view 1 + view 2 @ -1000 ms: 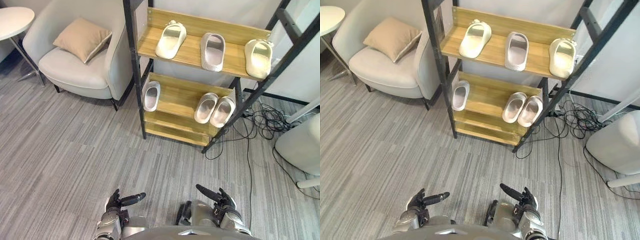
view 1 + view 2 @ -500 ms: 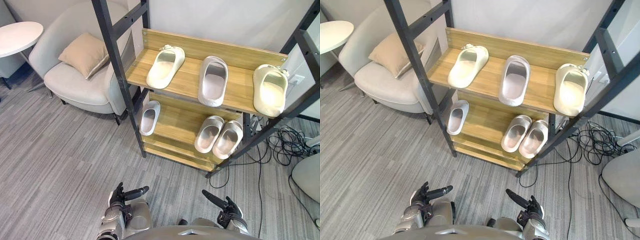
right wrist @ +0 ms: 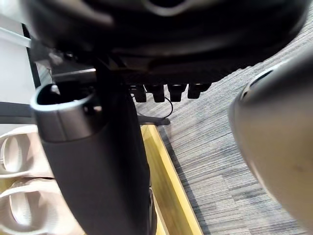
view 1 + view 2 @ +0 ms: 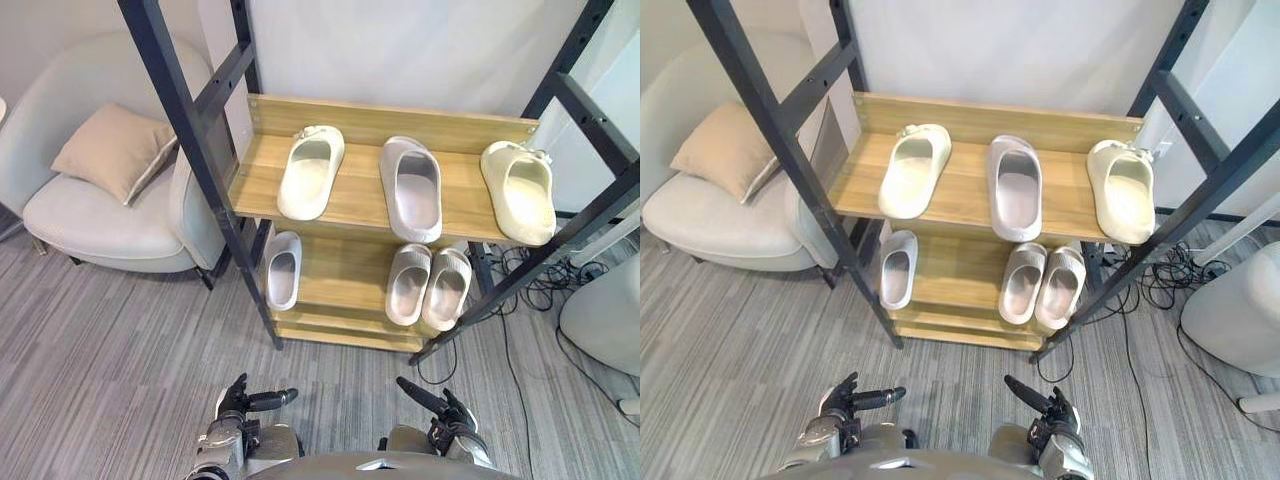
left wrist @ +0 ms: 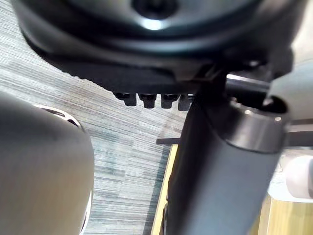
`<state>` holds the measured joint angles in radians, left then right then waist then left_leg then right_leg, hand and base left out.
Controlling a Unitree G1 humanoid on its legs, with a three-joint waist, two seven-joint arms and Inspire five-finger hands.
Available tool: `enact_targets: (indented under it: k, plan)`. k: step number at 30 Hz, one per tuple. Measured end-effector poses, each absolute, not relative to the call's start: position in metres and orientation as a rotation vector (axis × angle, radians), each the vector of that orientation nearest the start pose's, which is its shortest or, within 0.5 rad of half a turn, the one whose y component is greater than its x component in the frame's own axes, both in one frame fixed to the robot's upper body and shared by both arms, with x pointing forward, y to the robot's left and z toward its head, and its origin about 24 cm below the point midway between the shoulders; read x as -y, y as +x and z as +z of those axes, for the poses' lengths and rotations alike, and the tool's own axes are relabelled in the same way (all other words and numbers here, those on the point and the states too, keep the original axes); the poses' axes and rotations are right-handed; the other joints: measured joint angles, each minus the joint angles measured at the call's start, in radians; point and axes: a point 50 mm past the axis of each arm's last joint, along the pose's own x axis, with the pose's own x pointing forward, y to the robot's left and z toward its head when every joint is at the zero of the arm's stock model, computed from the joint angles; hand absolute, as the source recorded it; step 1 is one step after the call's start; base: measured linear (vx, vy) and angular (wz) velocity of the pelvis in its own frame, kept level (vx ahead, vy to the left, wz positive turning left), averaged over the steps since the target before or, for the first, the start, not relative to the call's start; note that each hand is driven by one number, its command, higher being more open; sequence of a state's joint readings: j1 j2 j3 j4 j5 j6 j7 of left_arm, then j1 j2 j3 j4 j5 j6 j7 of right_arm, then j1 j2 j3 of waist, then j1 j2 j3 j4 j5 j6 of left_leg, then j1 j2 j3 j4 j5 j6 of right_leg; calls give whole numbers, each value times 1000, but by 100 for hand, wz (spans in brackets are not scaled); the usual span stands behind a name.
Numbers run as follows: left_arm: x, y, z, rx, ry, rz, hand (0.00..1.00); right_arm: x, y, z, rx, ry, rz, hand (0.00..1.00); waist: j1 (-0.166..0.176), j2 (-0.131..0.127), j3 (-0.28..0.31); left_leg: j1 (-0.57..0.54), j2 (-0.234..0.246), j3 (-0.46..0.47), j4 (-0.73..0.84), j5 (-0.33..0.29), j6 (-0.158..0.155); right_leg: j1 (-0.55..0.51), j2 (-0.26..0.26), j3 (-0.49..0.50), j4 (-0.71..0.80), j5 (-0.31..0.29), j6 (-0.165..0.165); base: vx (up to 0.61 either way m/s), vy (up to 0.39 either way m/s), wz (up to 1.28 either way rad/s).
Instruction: Organize the slippers on the shoe rack
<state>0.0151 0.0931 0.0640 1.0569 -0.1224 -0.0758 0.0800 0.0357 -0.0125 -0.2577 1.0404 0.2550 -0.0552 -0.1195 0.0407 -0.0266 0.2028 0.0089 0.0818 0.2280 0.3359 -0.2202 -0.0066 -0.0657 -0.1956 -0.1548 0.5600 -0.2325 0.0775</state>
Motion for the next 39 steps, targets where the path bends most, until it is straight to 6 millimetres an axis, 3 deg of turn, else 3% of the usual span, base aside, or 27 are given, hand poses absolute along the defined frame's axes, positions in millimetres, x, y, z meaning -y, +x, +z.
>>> enact_targets:
  k: [1, 5, 9, 16, 19, 22, 23, 24, 25, 27, 33, 39]
  plan:
    - [-200, 124, -152, -987, -10, 253, 100, 193, 109, -158, -1012, 281, -500, 100, 1, -11, -8, -5, -15, -13, 3, 3, -7, 5, 8, 3, -74, 11, 4, 68, -159, 20]
    - [-193, 120, -155, -1013, -14, 239, 100, 200, 96, -162, -1060, 264, -519, 100, -4, 21, -36, -27, -11, -74, -46, 42, -32, 71, 45, -38, -241, 20, 3, 61, -165, 31]
    - [-191, 117, -156, -1019, -22, 239, 100, 202, 87, -164, -1086, 261, -539, 100, 2, 22, -43, 2, 10, -110, -94, 62, -50, 145, 88, -74, -348, 66, -13, 31, -106, 19]
    - [-198, 117, -156, -1020, -5, 241, 100, 198, 89, -164, -1089, 234, -499, 100, 2, 3, -48, 6, -15, -129, -128, 82, -35, 188, 87, -81, -463, 127, -10, -9, 34, 4]
    - [-199, 118, -155, -1019, 7, 239, 100, 195, 101, -159, -1039, 207, -466, 100, 1, -2, -50, -5, -27, -132, -131, 90, -24, 188, 81, -79, -490, 143, -9, -30, 51, 4]
    - [-198, 118, -155, -1018, 17, 229, 100, 202, 128, -137, -855, 190, -458, 100, -3, 3, -51, -16, -32, -133, -132, 96, -18, 185, 79, -74, -513, 160, -6, -46, 37, 1]
    - [-198, 118, -155, -1018, 18, 229, 100, 203, 128, -136, -853, 190, -459, 100, -3, 3, -51, -16, -32, -133, -132, 96, -18, 185, 79, -74, -514, 160, -6, -50, 28, -4]
    - [-198, 118, -155, -1020, 21, 232, 100, 209, 142, -119, -734, 175, -469, 100, -9, 4, -51, -16, -34, -131, -138, 100, -17, 182, 79, -67, -516, 163, -7, -41, 18, -3]
    - [-198, 118, -155, -1020, 21, 232, 100, 209, 142, -118, -726, 174, -470, 100, -10, 4, -51, -16, -34, -131, -139, 101, -17, 181, 79, -66, -516, 163, -7, -42, 15, -7]
    - [-198, 117, -155, -1020, 40, 222, 100, 218, 157, -85, -527, 129, -485, 100, -19, 5, -52, -17, -35, -126, -151, 107, -16, 172, 79, -58, -519, 168, -5, -27, 6, -7]
    - [-196, 116, -156, -1025, 89, 186, 100, 221, 154, -57, -372, 149, -547, 100, -32, 6, -58, -15, -35, -123, -167, 107, -16, 173, 85, -38, -555, 190, -6, 21, 2, -10]
    - [-193, 114, -157, -1035, 118, 153, 100, 211, 152, -26, -243, 164, -527, 100, -50, 10, -61, 16, -33, -125, -196, 107, -16, 178, 89, -8, -560, 193, -8, 20, 0, -15]
